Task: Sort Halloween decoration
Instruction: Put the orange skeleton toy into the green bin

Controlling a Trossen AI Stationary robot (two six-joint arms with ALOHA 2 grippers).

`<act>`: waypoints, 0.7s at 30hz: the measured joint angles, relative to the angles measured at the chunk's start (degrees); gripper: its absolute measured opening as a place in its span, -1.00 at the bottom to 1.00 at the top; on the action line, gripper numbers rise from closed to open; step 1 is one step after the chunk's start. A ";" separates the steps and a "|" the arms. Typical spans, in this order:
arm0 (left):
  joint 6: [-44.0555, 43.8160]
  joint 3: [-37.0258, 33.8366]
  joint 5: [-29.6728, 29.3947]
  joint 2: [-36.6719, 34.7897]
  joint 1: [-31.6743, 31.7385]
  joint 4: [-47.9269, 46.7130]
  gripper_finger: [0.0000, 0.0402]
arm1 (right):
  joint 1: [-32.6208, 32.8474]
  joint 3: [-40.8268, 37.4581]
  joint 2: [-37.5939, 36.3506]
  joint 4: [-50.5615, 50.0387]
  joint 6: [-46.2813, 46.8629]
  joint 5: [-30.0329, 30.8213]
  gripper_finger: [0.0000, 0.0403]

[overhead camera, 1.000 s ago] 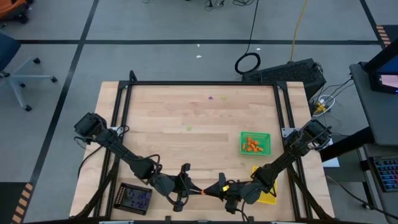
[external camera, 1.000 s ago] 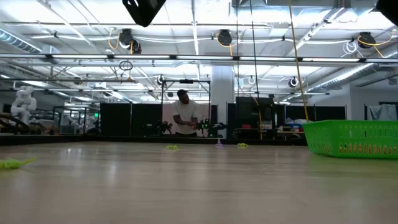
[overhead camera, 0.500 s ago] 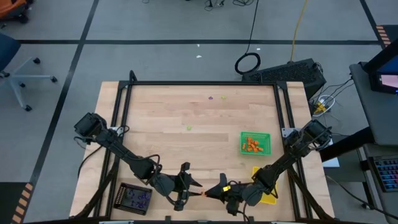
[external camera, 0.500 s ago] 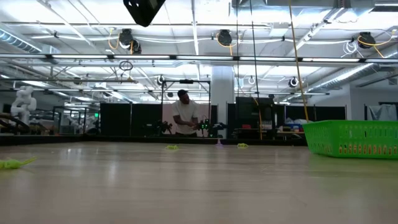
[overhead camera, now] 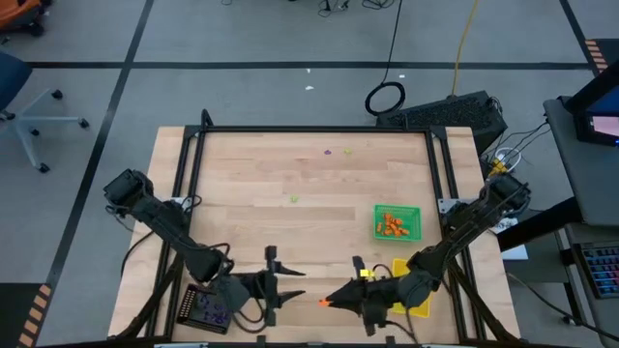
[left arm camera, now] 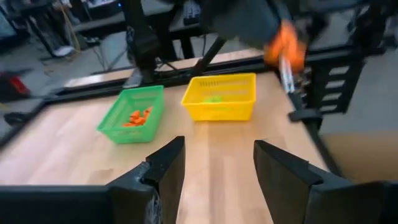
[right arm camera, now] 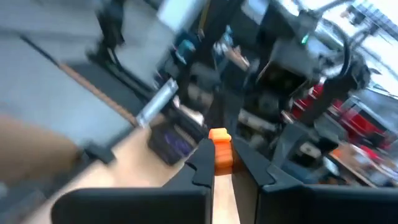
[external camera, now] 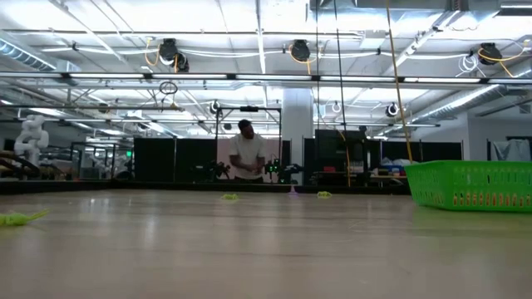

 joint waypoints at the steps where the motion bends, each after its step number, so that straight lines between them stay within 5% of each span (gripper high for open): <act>1: 0.75 0.00 -0.95 0.00 -0.53 -0.24 -0.05 | -0.32 -0.36 -0.86 0.65 0.64 -1.96 -0.92; 7: 1.76 -0.28 -1.45 0.02 -1.17 -0.04 -0.05 | -3.53 -4.87 -2.08 17.53 1.89 -12.01 -0.92; 16: -1.09 -2.14 -1.66 0.02 -0.13 -0.01 -0.05 | -6.83 -13.18 -2.12 45.63 1.44 -14.32 -0.92; 21: -1.24 -2.14 -1.61 0.02 -0.33 0.21 -0.05 | -6.81 -17.33 -2.18 52.98 2.15 -16.30 -0.92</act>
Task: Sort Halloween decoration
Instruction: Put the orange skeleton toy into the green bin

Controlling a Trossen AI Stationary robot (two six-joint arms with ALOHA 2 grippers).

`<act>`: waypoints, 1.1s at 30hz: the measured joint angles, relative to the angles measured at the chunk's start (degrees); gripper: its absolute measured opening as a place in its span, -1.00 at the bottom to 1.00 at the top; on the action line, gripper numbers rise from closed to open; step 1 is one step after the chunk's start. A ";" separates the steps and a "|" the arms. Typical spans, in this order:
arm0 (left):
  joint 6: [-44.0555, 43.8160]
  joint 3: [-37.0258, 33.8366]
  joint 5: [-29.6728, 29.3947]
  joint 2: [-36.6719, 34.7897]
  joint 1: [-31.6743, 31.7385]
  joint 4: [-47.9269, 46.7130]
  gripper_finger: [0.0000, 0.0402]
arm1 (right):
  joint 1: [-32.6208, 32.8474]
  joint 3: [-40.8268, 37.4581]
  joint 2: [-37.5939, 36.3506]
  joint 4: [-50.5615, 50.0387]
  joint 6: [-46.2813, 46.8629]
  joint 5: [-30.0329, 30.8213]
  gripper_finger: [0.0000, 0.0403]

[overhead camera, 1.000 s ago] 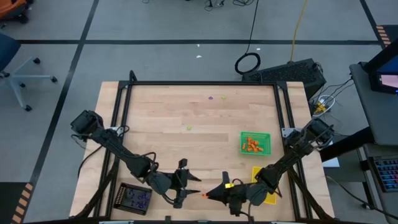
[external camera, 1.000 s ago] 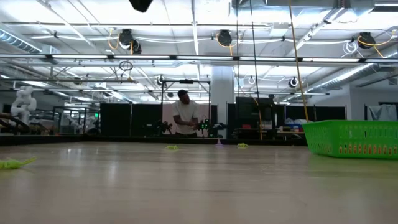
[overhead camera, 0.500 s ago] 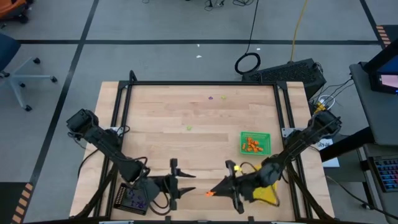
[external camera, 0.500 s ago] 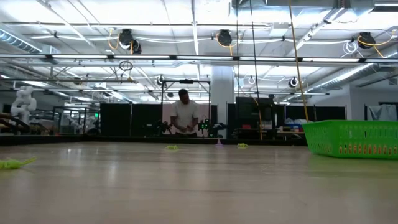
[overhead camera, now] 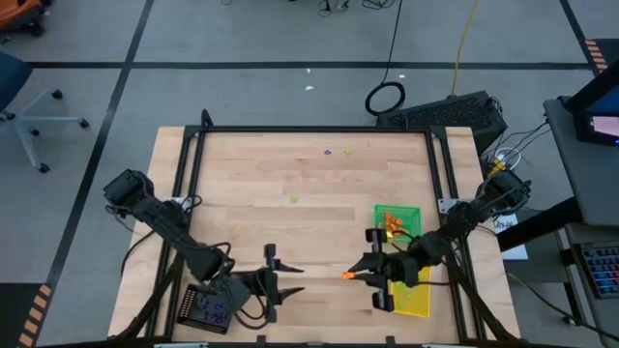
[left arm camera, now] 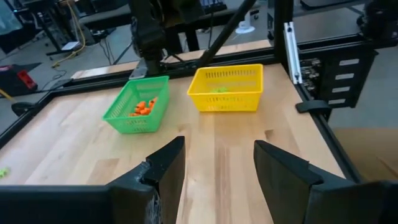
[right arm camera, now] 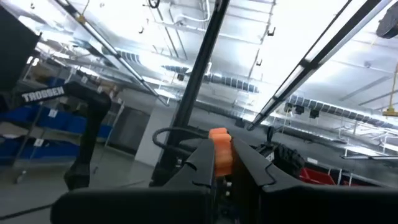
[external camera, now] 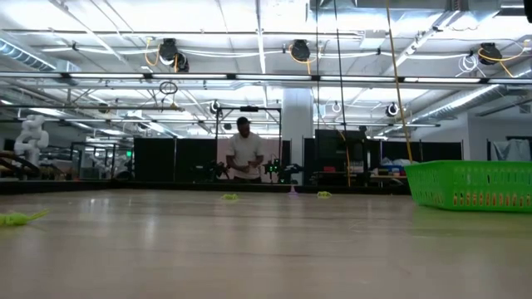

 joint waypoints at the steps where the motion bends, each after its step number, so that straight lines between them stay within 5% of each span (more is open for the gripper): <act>1: -0.02 0.00 0.00 0.00 0.04 0.14 -0.05 | -0.02 -0.07 0.00 -0.07 0.08 -0.40 -0.92; 33: 0.07 0.00 0.61 0.04 0.09 0.66 -0.05 | 0.01 0.15 -0.11 -2.42 -2.72 -0.47 -0.92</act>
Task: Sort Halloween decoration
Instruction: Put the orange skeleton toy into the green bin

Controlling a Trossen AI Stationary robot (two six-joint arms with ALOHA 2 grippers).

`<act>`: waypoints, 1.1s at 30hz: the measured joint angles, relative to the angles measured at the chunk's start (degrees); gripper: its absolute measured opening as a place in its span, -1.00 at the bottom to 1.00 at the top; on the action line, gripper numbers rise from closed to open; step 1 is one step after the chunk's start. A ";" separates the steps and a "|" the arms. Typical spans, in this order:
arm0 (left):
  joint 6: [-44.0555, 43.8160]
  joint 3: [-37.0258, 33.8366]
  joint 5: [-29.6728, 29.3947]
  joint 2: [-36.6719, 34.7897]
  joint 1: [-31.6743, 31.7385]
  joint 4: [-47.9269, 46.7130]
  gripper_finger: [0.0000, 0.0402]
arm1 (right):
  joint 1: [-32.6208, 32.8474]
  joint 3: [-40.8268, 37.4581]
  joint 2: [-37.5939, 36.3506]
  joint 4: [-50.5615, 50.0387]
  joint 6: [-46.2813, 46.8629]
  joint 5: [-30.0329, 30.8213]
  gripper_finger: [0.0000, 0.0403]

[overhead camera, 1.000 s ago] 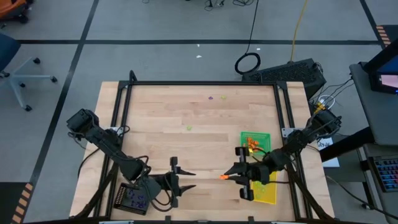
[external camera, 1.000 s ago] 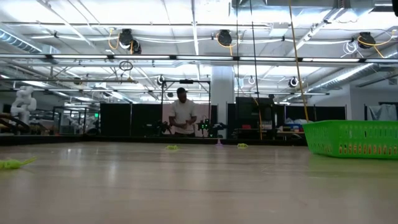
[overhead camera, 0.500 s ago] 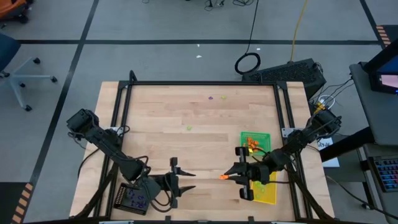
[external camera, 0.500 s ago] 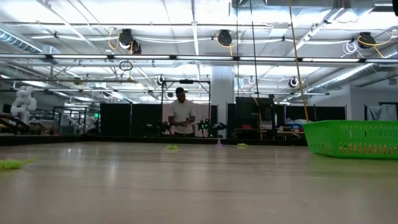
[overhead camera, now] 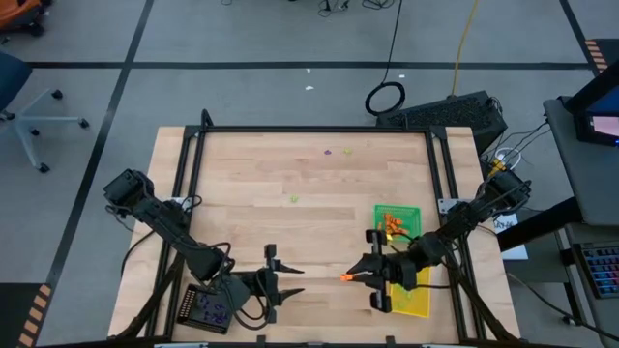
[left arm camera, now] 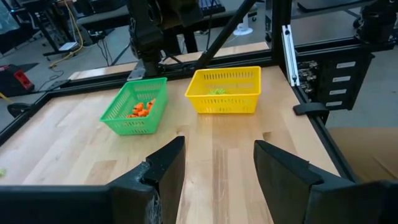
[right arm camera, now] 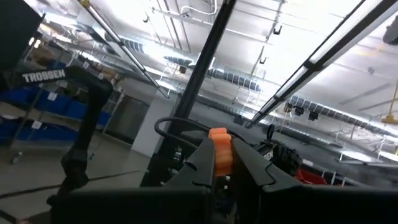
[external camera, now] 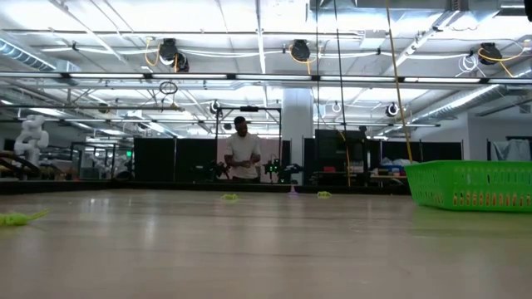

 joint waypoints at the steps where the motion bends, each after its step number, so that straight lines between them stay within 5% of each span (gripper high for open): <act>1: 0.00 0.00 0.00 0.00 0.00 0.00 -0.05 | 0.05 0.00 0.00 -0.06 -0.79 -0.06 -0.92; 8: 0.00 0.00 0.00 0.00 0.00 0.00 -0.05 | 0.23 0.00 0.00 -1.50 -12.11 -6.02 -0.92; 17: 0.00 0.00 0.00 0.00 0.00 0.00 -0.05 | 0.73 0.02 0.00 -8.12 -36.79 -5.99 -0.92; 33: 0.00 0.00 0.00 0.00 0.00 0.00 -0.05 | 1.41 0.02 0.00 -9.75 -40.88 -5.82 -0.92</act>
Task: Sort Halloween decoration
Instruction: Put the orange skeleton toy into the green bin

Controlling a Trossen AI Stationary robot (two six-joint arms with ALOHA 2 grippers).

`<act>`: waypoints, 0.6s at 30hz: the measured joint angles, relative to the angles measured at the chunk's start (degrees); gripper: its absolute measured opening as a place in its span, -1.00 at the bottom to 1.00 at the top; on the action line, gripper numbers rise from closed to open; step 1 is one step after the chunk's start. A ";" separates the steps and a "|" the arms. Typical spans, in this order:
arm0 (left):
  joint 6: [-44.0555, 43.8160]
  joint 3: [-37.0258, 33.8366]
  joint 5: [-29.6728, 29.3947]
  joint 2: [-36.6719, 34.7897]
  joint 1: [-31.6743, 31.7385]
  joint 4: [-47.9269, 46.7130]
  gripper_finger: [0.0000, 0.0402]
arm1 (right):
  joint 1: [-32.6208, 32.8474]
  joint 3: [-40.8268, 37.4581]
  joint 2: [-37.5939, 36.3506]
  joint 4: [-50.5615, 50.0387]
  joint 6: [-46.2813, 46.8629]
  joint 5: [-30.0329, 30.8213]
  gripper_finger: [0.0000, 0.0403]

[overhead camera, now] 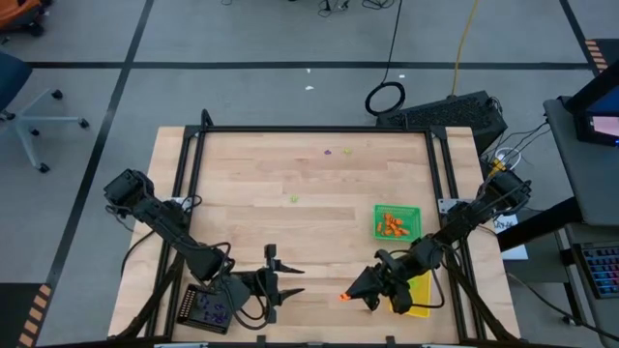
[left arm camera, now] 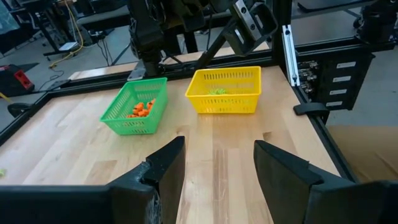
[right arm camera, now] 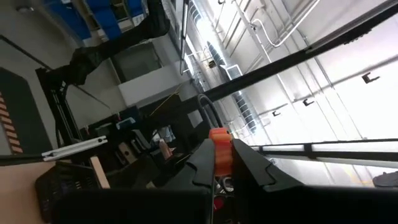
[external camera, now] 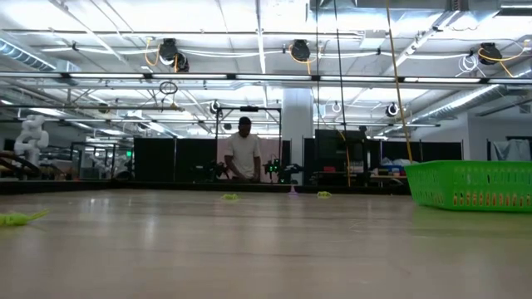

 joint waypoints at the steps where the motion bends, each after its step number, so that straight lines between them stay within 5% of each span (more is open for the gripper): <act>1: 0.00 0.00 0.00 0.00 0.00 0.00 -0.05 | 0.00 0.00 0.00 0.00 0.37 0.00 -0.92; 4: 0.00 0.00 0.00 0.00 0.00 0.00 -0.05 | 0.01 0.00 0.00 0.02 2.56 0.67 -0.92; 7: 0.00 0.00 0.00 0.00 0.00 0.00 -0.05 | 0.35 0.00 0.00 0.09 5.85 8.37 -0.92; 18: 0.00 0.00 0.00 0.00 0.00 0.00 -0.05 | 0.38 0.02 0.00 -0.46 24.96 67.02 -0.92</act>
